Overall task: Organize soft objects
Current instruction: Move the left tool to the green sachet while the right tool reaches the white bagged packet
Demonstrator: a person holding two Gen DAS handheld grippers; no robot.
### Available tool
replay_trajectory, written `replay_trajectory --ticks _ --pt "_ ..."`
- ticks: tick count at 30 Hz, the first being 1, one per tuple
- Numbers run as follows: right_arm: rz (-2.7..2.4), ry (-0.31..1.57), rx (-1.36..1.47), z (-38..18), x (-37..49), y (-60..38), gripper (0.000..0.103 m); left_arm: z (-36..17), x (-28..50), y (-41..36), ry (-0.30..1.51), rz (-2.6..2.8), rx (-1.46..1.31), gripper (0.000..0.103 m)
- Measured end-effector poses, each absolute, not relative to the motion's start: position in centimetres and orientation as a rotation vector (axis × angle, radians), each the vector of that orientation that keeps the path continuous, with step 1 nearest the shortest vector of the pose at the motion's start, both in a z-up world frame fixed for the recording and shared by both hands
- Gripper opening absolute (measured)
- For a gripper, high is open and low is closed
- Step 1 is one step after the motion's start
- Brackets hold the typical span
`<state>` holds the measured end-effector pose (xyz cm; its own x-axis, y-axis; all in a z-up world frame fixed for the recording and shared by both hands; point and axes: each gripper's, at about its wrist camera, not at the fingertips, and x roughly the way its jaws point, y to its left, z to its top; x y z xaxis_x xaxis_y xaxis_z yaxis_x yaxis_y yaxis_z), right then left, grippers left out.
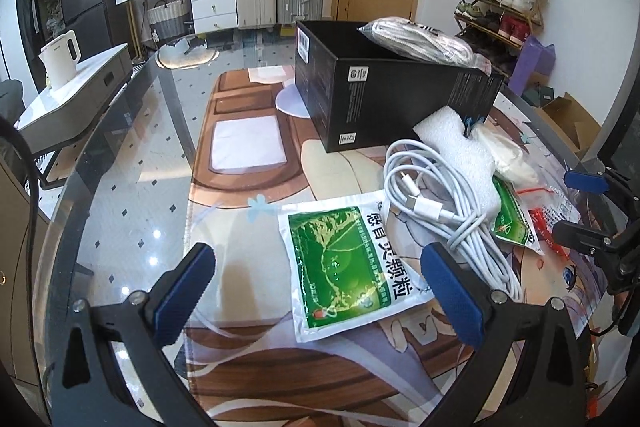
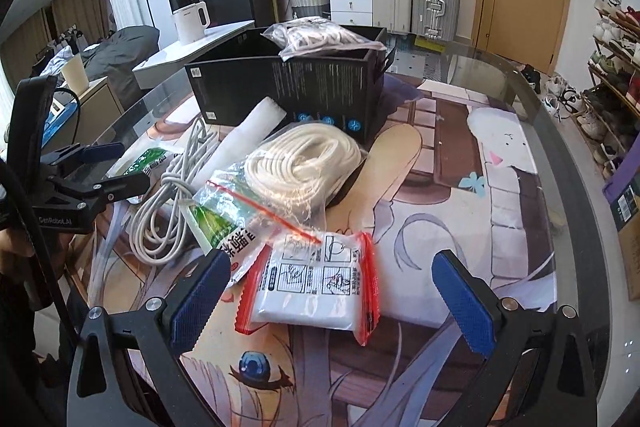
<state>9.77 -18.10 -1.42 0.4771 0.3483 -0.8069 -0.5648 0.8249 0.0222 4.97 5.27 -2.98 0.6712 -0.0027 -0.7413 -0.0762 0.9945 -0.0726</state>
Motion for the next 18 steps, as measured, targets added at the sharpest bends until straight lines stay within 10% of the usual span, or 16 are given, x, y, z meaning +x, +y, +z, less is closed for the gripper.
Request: replay_trajectory --ticks 18 --pt "0.589 0.948 -0.279 -2.43 9.51 -17.62 0.102 -3.48 5.6 4.93 0.894 0.043 -0.084 0.103"
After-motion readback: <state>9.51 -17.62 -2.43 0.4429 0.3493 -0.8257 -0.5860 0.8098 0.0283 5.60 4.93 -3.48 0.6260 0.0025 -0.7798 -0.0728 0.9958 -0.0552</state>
